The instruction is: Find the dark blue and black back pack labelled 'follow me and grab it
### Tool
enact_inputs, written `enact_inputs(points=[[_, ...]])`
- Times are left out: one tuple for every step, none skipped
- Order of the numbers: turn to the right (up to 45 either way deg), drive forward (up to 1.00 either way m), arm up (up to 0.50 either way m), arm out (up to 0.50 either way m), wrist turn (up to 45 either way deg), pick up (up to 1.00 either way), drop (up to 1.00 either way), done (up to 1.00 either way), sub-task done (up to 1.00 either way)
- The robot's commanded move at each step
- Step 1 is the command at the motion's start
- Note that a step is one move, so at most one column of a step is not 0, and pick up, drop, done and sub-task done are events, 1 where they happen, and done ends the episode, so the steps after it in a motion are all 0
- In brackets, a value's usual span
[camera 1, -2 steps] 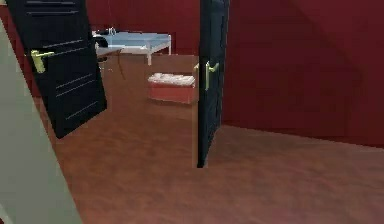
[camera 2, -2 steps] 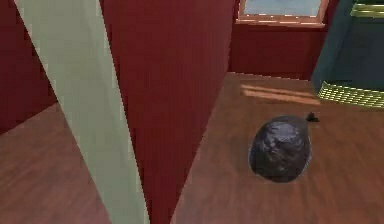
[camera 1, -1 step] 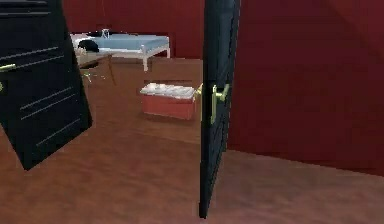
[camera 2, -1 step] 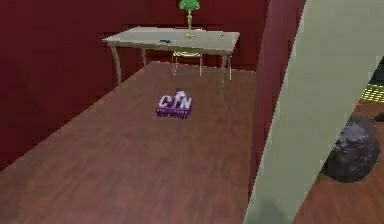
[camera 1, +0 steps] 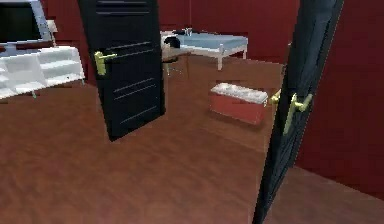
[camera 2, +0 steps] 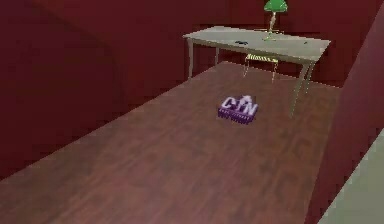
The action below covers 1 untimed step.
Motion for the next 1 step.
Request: enact_inputs(points=[[0.0, 0.45, 0.0, 0.0, 0.0, 0.0, 0.0, 0.0, 0.0]])
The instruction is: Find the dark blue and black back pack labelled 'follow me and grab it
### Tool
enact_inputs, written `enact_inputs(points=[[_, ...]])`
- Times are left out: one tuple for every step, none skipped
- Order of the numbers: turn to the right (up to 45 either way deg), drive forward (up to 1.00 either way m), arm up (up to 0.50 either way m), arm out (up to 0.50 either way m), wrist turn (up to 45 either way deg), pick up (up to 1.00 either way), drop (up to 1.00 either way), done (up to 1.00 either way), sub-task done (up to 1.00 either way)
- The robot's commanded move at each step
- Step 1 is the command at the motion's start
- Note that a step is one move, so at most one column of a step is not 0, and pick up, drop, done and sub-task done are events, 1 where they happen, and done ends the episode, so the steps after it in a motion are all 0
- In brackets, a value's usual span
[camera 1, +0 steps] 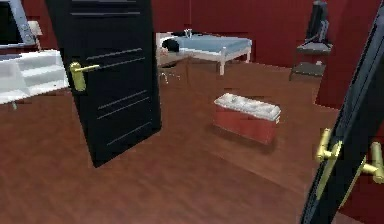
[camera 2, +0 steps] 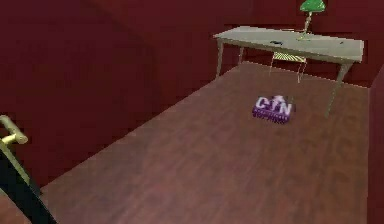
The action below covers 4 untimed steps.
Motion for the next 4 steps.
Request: enact_inputs(points=[[-42.0, 0.0, 0.0, 0.0, 0.0, 0.0, 0.0, 0.0, 0.0], [0.0, 1.0, 0.0, 0.0, 0.0, 0.0, 0.0, 0.0, 0.0], [-3.0, 0.0, 0.0, 0.0, 0.0, 0.0, 0.0, 0.0, 0.0], [-6.0, 0.0, 0.0, 0.0, 0.0, 0.0, 0.0, 0.0, 0.0]])
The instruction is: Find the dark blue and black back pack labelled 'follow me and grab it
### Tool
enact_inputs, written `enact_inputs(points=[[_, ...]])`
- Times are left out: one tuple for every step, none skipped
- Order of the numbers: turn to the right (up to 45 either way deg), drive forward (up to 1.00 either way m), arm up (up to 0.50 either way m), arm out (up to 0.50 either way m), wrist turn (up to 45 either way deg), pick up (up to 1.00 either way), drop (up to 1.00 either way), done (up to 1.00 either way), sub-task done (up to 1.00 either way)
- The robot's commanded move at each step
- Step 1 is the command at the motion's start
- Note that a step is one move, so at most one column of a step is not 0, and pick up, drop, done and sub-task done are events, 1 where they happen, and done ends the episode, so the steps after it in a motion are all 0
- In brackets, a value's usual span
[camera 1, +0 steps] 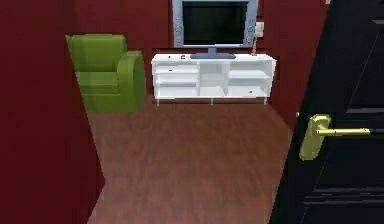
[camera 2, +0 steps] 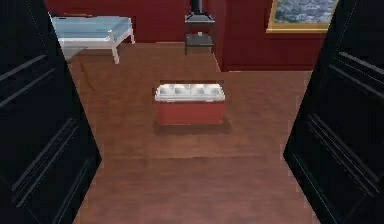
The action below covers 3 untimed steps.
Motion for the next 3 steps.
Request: enact_inputs(points=[[0.0, 0.45, 0.0, 0.0, 0.0, 0.0, 0.0, 0.0, 0.0], [-9.0, 0.0, 0.0, 0.0, 0.0, 0.0, 0.0, 0.0, 0.0], [0.0, 0.5, 0.0, 0.0, 0.0, 0.0, 0.0, 0.0, 0.0]])
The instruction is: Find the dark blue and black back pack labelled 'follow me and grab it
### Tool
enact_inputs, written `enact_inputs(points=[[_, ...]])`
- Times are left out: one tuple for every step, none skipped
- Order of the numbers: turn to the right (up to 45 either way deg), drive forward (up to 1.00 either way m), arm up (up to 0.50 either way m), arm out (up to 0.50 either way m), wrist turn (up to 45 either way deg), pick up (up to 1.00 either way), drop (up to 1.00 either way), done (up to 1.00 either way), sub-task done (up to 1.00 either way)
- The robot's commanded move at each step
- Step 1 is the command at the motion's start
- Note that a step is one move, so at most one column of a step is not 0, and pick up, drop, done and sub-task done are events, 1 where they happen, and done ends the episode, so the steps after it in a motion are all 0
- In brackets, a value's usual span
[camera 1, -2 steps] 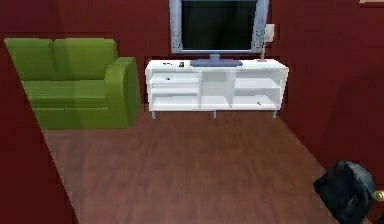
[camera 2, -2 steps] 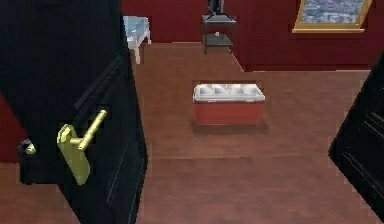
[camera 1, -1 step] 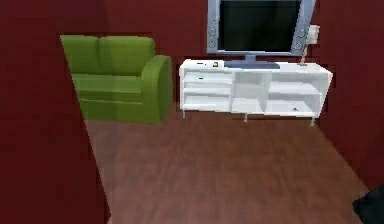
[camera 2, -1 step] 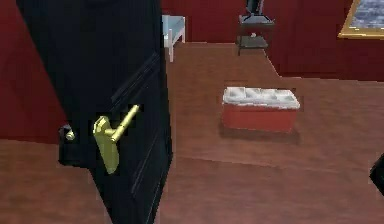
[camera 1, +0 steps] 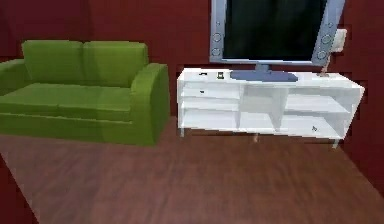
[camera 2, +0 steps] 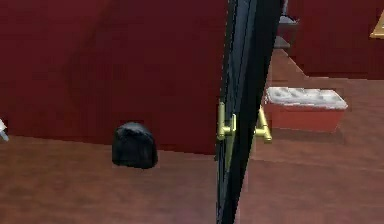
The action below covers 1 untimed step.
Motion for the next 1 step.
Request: enact_inputs(points=[[33.0, 0.0, 0.0, 0.0, 0.0, 0.0, 0.0, 0.0, 0.0]])
